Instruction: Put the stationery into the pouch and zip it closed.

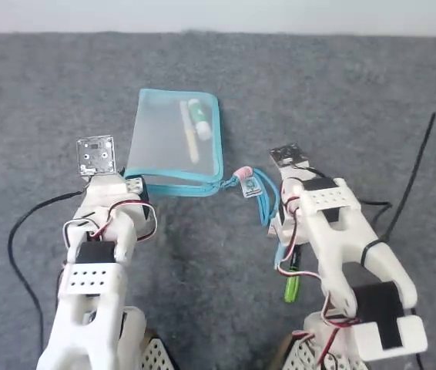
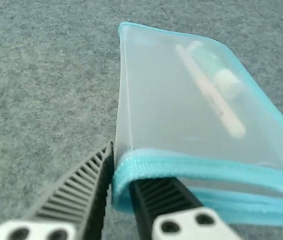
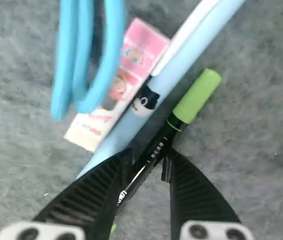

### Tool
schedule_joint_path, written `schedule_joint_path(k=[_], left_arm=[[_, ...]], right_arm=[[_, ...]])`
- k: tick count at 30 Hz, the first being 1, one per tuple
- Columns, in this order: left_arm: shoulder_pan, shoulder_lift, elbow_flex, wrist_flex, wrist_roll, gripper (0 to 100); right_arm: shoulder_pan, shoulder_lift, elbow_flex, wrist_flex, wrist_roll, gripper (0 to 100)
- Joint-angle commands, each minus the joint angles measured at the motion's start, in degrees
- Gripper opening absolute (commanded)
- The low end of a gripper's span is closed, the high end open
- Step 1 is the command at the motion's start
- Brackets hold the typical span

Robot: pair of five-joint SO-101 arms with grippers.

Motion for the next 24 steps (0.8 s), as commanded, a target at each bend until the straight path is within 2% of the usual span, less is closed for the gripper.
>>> schedule_joint_path(k=[1,4,10,18,24], left_arm=[[0.2,-0.4,-2.2,-1.1,0.4,1],[0.2,-0.4,-2.2,-1.1,0.4,1],[0.2,-0.4,-2.2,-1.1,0.4,1],[0.1,-0.4,-2.0,-1.1,0.4,1],[0.1,-0.5,-1.5,-1.1,0.3,1]], right_arm=[[3.8,0.2,-1.3,-0.3,-0.2,8.1],[7.2,0.1,-3.7,0.8,-0.2,0.2],[13.2,0.5,-14.8,2.9,-0.1,2.4],[12.4,0.8,-26.0,2.9,-0.1,3.5],[12.7,0.7,-26.2,3.3,0.0,18.9]])
